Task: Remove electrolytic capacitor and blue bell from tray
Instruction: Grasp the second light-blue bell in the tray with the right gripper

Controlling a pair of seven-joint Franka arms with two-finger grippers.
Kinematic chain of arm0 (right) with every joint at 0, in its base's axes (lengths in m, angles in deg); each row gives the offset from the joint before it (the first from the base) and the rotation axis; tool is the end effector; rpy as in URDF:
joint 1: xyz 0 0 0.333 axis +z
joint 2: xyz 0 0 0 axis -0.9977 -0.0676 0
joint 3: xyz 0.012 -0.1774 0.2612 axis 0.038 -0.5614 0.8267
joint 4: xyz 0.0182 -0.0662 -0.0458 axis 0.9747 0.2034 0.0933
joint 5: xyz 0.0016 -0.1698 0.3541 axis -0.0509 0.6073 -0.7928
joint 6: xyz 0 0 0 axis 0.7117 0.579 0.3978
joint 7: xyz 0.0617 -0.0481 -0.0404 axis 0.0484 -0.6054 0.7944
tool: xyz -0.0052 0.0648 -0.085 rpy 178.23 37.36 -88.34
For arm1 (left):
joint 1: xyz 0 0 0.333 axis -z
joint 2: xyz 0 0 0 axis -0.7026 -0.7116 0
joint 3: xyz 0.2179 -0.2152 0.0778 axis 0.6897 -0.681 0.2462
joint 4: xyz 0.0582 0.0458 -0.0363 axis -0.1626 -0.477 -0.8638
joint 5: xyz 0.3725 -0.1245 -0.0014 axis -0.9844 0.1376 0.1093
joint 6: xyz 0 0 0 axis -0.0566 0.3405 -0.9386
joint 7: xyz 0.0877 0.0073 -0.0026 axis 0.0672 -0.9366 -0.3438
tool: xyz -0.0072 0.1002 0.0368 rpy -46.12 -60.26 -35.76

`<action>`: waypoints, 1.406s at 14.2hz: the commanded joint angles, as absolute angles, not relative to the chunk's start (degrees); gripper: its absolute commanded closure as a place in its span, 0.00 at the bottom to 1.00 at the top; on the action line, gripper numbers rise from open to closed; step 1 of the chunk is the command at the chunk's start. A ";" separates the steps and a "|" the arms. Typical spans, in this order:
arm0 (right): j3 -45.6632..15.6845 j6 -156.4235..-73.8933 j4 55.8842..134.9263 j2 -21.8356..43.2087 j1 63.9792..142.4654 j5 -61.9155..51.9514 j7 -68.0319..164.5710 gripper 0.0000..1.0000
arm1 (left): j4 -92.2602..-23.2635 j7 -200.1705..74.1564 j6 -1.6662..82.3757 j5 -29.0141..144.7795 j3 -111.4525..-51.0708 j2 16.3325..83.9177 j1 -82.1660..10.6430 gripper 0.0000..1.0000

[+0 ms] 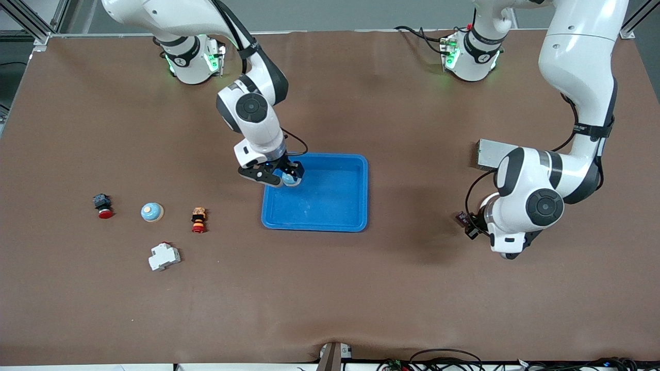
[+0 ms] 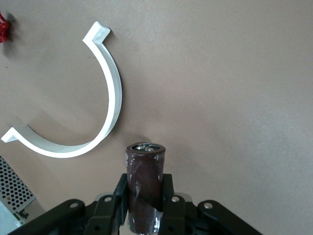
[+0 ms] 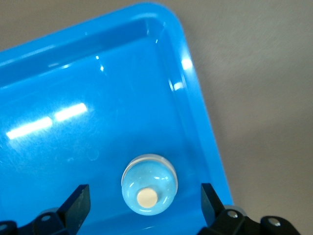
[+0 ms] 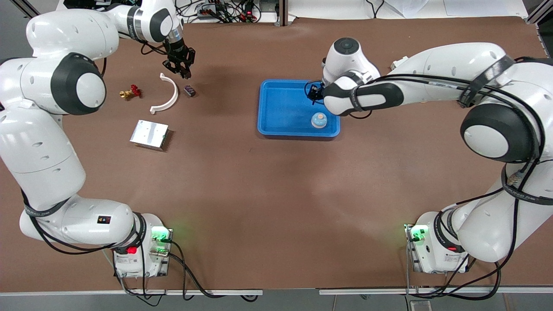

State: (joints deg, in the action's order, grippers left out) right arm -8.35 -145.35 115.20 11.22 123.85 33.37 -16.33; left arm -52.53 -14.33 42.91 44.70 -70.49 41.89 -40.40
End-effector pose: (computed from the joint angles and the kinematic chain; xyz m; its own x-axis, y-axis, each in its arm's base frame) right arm 0.4652 0.3758 0.2414 0.9408 -0.3365 0.0414 -0.3340 -0.9409 -0.0562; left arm 0.6573 -0.1229 0.2606 0.7357 0.6706 -0.0952 0.6616 -0.7416 -0.1110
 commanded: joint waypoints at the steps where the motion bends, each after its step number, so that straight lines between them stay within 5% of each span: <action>1: -9.45 -147.89 114.95 8.85 126.63 34.94 -20.30 0.00 | -52.27 -15.58 43.51 44.67 -70.67 41.38 -40.51 1.00; 12: -9.54 -150.97 114.42 4.80 127.52 39.25 -24.00 0.00 | -56.83 -16.54 43.25 36.77 -70.58 42.69 -43.22 1.00; 13: -9.54 -150.97 114.42 4.71 127.43 39.68 -24.00 0.21 | -57.45 -18.11 43.25 36.76 -70.58 43.05 -43.93 1.00; 15: -9.45 -150.97 114.42 4.71 127.26 40.92 -24.61 1.00 | -58.24 -19.97 43.25 36.76 -70.67 43.75 -45.60 1.00; 20: -9.28 -144.95 112.85 6.81 127.08 40.92 -24.71 1.00 | -59.56 -22.42 43.08 36.50 -70.32 44.54 -46.39 1.00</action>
State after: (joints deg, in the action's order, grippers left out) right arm -8.88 -149.48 114.45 5.38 126.61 39.25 -23.61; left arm -57.03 -20.56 43.06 37.77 -70.31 42.21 -45.63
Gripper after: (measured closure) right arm 0.357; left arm 0.696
